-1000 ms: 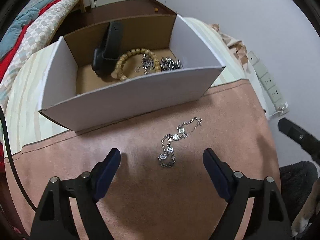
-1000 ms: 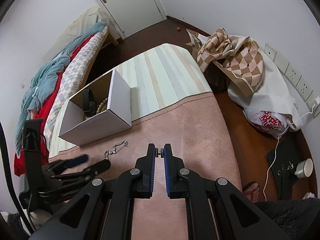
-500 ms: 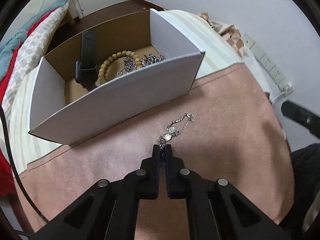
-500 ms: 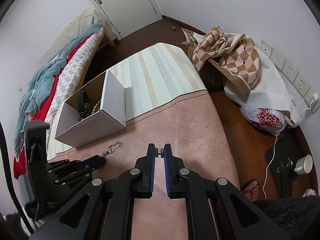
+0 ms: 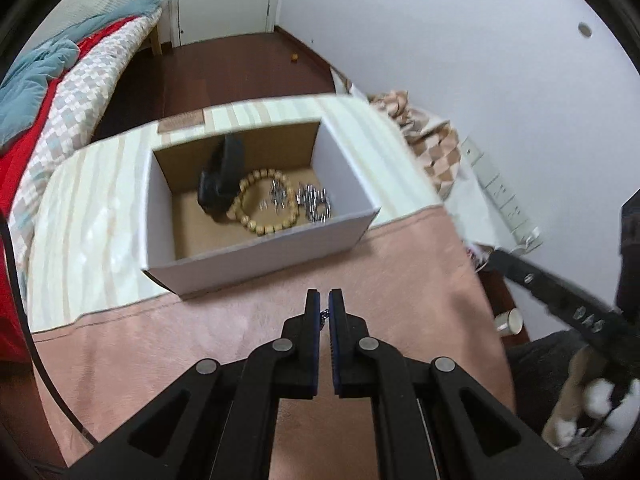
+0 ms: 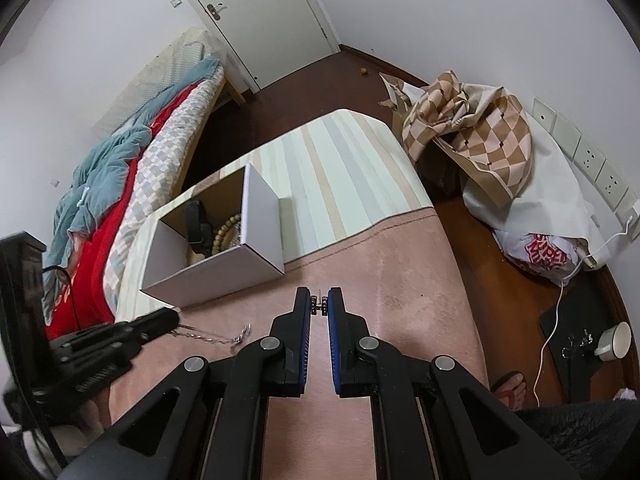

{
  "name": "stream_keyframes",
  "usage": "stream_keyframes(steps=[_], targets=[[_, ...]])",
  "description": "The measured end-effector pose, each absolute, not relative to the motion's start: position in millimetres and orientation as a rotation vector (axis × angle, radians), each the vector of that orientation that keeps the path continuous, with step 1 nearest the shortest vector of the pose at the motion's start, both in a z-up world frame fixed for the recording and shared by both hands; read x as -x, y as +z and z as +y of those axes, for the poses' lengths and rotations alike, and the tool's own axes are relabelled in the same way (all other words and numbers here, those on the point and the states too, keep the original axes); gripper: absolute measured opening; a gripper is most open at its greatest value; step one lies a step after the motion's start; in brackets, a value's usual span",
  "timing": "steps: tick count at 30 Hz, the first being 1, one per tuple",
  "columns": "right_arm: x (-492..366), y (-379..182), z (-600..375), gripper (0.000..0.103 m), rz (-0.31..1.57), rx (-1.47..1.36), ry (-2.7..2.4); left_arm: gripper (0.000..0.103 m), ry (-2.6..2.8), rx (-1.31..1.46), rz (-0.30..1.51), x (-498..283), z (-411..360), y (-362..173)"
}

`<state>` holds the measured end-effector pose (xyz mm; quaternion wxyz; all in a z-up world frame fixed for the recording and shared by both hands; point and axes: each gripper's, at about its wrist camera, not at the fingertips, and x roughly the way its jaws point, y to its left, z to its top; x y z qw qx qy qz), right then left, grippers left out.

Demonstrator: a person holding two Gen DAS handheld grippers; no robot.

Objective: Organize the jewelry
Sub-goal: 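Lower the chain bracelet and earring into the white box and open both tools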

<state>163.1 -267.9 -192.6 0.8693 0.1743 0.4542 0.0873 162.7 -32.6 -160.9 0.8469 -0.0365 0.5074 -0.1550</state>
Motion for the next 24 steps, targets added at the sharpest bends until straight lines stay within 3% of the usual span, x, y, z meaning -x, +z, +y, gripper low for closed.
stream_keyframes(steps=[13, 18, 24], targets=[[-202.1, -130.7, -224.7, 0.009, 0.904, -0.329, 0.354, 0.002, -0.299, 0.103, 0.899, -198.8, -6.8, -71.5], [-249.1, -115.5, -190.6, 0.009, 0.933, -0.278, 0.431, 0.002, -0.248, 0.134, 0.916, -238.3, 16.3, -83.0], [-299.7, -144.0, -154.4, 0.009, 1.074, -0.225, 0.492, 0.002, -0.209, 0.176, 1.021, -275.2, 39.6, -127.7]])
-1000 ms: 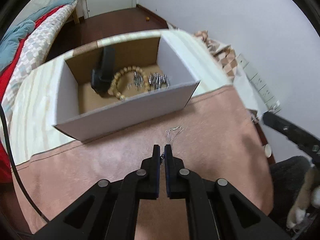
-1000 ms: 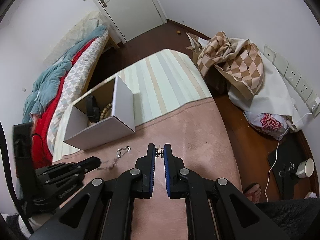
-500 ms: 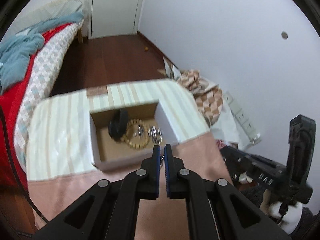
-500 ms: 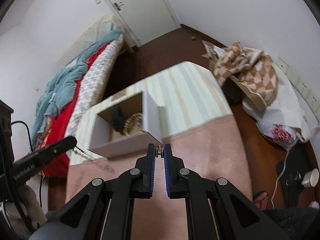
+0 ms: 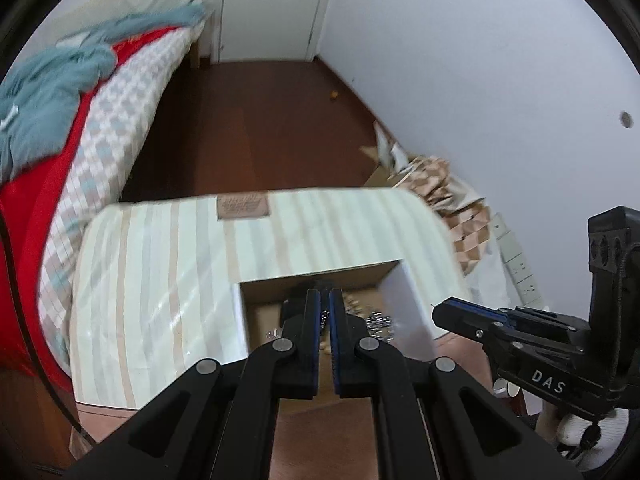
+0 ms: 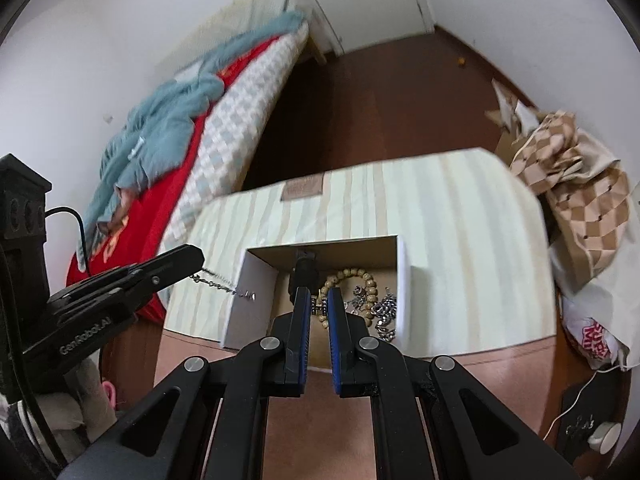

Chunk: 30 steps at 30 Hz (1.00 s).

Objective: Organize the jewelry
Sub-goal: 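Lower the chain bracelet and earring into the white box and open both tools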

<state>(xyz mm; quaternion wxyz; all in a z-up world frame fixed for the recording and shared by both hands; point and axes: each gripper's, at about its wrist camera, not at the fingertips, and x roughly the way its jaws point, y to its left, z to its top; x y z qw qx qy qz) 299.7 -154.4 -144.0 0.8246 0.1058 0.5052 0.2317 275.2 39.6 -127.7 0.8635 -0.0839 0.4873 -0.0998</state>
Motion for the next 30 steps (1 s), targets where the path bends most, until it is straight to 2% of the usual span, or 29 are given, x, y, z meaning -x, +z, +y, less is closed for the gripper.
stream_keyframes(steps=[12, 13, 14, 16, 18, 19, 20, 21, 22, 23, 27, 28, 29, 30], targets=[[-337.7, -220.1, -125.9, 0.01, 1.322, -0.281, 0.523, 0.007, -0.045, 0.124, 1.126, -299.7, 54.6, -164.9], [-338.1, -222.1, -126.1, 0.015, 1.324, -0.282, 0.513, 0.007, -0.026, 0.118, 1.122, -299.7, 56.5, -164.4], [-338.5, -223.0, -126.7, 0.028, 1.324, -0.284, 0.504, 0.007, -0.008, 0.112, 1.118, -299.4, 58.0, -164.0], [-337.4, -221.4, -129.2, 0.044, 1.311, -0.296, 0.495, 0.007, 0.015, 0.101, 1.111, -298.8, 60.1, -163.0], [-337.2, -218.0, -132.2, 0.045, 1.304, -0.299, 0.49, 0.009, 0.032, 0.093, 1.106, -295.8, 60.7, -162.8], [-336.3, -215.0, -134.1, 0.045, 1.296, -0.291, 0.48, 0.018, 0.036, 0.092, 1.106, -294.1, 61.0, -162.3], [-334.1, -210.1, -135.5, 0.045, 1.278, -0.271, 0.467, 0.041, 0.044, 0.093, 1.101, -291.5, 60.9, -161.9], [-331.3, -204.9, -136.7, 0.045, 1.261, -0.252, 0.458, 0.059, 0.052, 0.094, 1.097, -290.4, 61.4, -160.6], [-328.1, -199.9, -138.6, 0.047, 1.243, -0.235, 0.445, 0.087, 0.066, 0.097, 1.083, -286.0, 61.5, -159.1], [-325.6, -195.2, -140.4, 0.053, 1.23, -0.212, 0.427, 0.091, 0.071, 0.101, 1.065, -282.6, 61.6, -157.2], [-308.7, -180.4, -144.3, 0.075, 1.184, -0.068, 0.313, 0.095, 0.1, 0.098, 1.07, -267.2, 58.7, -160.3], [-303.9, -178.8, -144.7, 0.084, 1.173, -0.024, 0.277, 0.102, 0.103, 0.103, 1.076, -264.9, 58.2, -162.1], [-299.4, -178.2, -146.1, 0.09, 1.165, 0.006, 0.254, 0.103, 0.107, 0.111, 1.084, -259.9, 58.1, -164.9], [-294.9, -178.3, -146.8, 0.093, 1.163, 0.032, 0.229, 0.103, 0.11, 0.113, 1.091, -256.1, 57.4, -166.8]])
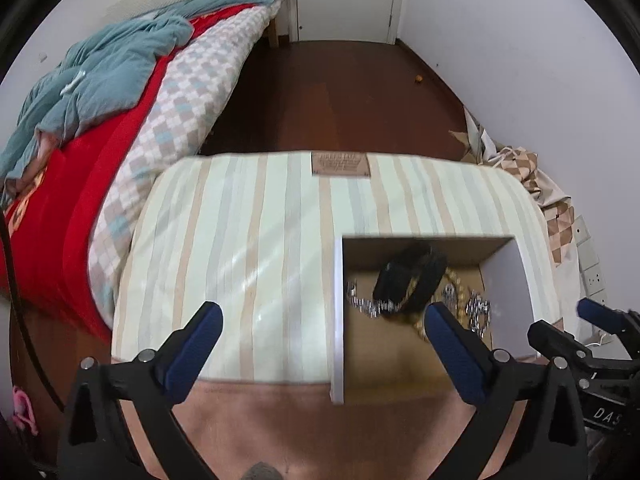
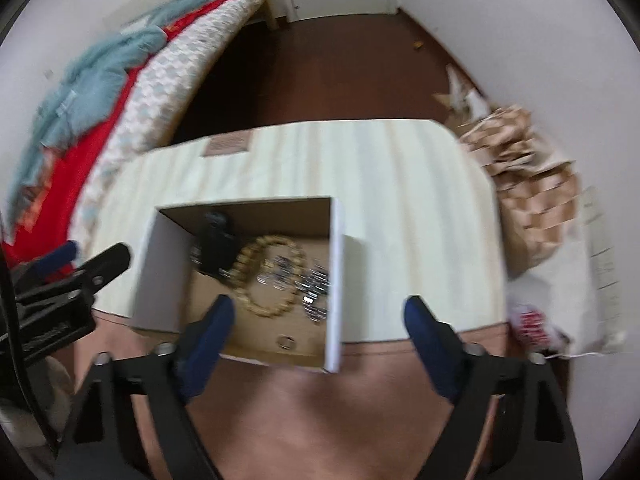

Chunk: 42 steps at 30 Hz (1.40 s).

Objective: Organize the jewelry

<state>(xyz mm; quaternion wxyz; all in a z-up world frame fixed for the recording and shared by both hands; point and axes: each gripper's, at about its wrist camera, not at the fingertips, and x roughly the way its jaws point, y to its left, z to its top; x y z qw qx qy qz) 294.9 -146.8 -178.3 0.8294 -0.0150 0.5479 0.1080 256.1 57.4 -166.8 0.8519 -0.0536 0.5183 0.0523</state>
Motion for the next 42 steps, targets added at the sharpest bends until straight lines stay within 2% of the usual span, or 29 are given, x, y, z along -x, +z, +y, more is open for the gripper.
stream_keyframes(steps=[3, 8, 14, 28, 42], targets=[[-284.9, -180.9, -149.8, 0.101, 1.171, 0.069, 0.178, 0.103, 0.128, 0.104, 1.101, -244.6, 54.4, -168.8], [-267.9, -175.5, -153.9, 0.102, 1.157, 0.07, 0.149, 0.103, 0.144, 0.1, 1.09, -224.6, 48.3, -158.2], [-237.0, -146.7, -159.6, 0.102, 1.12, 0.057, 0.138, 0.103, 0.16, 0.092, 1.043, -192.7, 41.4, -120.8], [-125.6, -20.4, -183.4, 0.102, 0.926, 0.05, 0.132, 0.103, 0.141, 0.093, 0.896, -92.8, 20.0, -7.0], [-47.6, 77.0, -186.8, 0.102, 0.788, 0.063, 0.159, 0.103, 0.151, 0.11, 0.83, -36.3, 21.0, 59.1]])
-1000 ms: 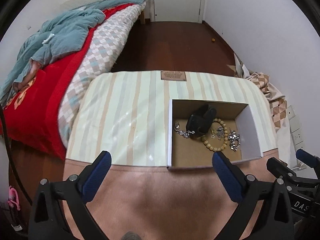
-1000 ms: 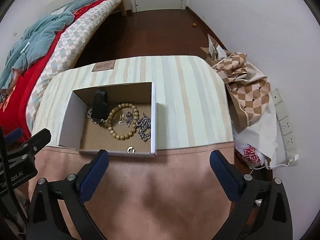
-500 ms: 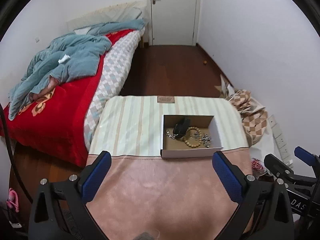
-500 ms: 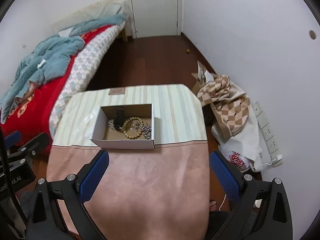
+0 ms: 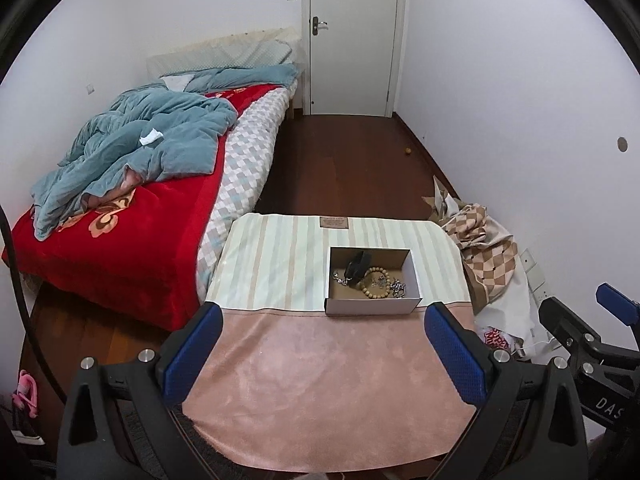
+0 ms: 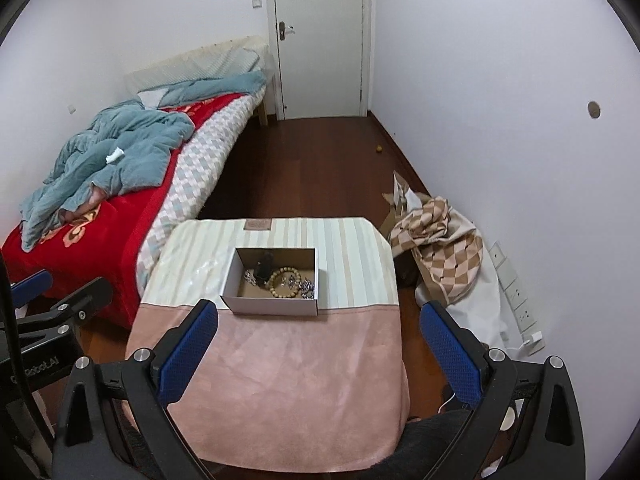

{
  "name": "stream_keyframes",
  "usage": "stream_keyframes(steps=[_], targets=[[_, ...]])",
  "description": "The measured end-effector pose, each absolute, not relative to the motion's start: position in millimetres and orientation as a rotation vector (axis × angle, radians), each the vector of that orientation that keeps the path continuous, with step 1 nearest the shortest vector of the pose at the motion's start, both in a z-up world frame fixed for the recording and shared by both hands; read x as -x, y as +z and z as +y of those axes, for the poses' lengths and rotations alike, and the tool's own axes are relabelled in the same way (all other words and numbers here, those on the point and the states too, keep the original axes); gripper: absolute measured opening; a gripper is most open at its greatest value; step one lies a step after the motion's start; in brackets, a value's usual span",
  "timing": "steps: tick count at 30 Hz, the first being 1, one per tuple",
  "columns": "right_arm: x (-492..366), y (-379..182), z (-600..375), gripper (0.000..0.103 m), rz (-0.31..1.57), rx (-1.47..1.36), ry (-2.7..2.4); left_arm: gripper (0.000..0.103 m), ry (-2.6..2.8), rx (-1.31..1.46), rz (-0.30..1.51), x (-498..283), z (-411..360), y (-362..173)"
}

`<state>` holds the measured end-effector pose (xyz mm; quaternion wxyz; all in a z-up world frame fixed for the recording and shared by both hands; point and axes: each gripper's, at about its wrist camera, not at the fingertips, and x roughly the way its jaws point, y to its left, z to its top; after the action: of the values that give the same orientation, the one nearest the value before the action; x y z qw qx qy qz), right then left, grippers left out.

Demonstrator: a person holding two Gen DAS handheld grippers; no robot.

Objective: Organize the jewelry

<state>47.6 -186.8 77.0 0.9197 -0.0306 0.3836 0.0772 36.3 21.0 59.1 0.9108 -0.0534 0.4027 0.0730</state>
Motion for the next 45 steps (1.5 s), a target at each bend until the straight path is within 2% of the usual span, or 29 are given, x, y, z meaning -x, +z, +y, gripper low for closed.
stream_keyframes(steps=[9, 27, 45], targets=[[-49.8, 89.5, -184.8, 0.103, 0.806, 0.073, 0.163, 0.103, 0.142, 0.121, 0.872, -43.5, 21.7, 54.3], [-143.8, 36.0, -175.3, 0.103, 0.908, 0.087, 0.115, 0.103, 0.196, 0.103, 0.943, -111.5, 25.0, 17.7], [-164.2, 17.7, -166.0, 0.103, 0.952, 0.128, 0.109, 0.103, 0.189, 0.104, 0.981, -125.6, 20.7, 8.8]])
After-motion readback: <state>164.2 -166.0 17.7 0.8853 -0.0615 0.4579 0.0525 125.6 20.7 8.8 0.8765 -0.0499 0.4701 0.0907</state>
